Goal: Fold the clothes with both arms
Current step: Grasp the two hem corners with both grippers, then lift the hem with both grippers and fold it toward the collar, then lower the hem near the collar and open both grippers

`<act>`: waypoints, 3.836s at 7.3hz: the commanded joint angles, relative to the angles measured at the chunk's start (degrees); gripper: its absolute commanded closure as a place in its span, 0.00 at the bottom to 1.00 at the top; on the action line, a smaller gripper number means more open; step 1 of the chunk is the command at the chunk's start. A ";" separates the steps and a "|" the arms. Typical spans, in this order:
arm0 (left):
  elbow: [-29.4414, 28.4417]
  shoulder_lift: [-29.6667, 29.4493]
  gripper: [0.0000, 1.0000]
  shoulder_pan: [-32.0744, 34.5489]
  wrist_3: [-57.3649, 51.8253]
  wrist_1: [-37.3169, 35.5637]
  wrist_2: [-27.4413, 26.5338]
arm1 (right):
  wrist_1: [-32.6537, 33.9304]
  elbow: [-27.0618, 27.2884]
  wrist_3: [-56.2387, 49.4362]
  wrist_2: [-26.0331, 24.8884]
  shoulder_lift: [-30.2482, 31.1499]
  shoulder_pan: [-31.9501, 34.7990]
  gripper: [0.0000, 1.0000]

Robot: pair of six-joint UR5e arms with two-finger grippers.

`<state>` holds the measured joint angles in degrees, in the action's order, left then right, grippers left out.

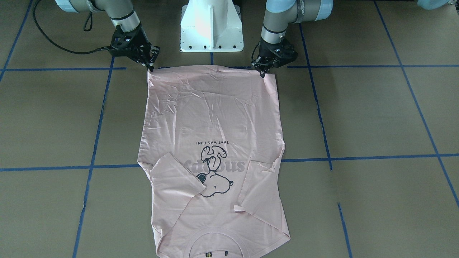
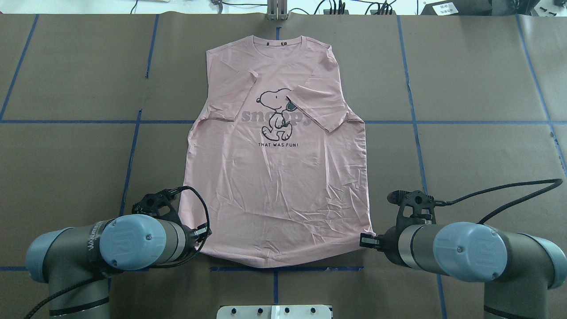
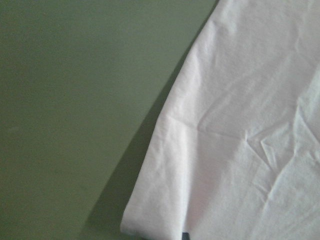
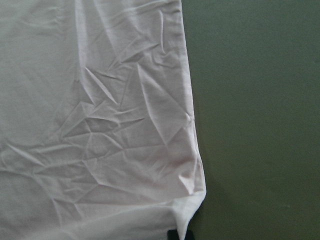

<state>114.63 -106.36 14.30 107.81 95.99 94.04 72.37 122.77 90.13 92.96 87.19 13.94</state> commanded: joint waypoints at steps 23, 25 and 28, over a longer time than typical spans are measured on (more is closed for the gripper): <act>-37.53 -24.41 1.00 27.88 -28.00 13.87 2.73 | -16.30 -50.20 -11.56 18.84 -37.22 37.74 1.00; -37.81 -25.38 1.00 27.88 -28.00 13.87 2.64 | -16.30 -54.29 -11.56 18.58 -41.29 37.92 1.00; -39.39 -26.26 1.00 27.88 -28.35 13.87 2.56 | -16.47 -57.73 -11.64 18.05 -43.33 37.92 1.00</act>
<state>75.63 -132.27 42.19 79.56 109.86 96.62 55.97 65.82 78.52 111.10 44.09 51.84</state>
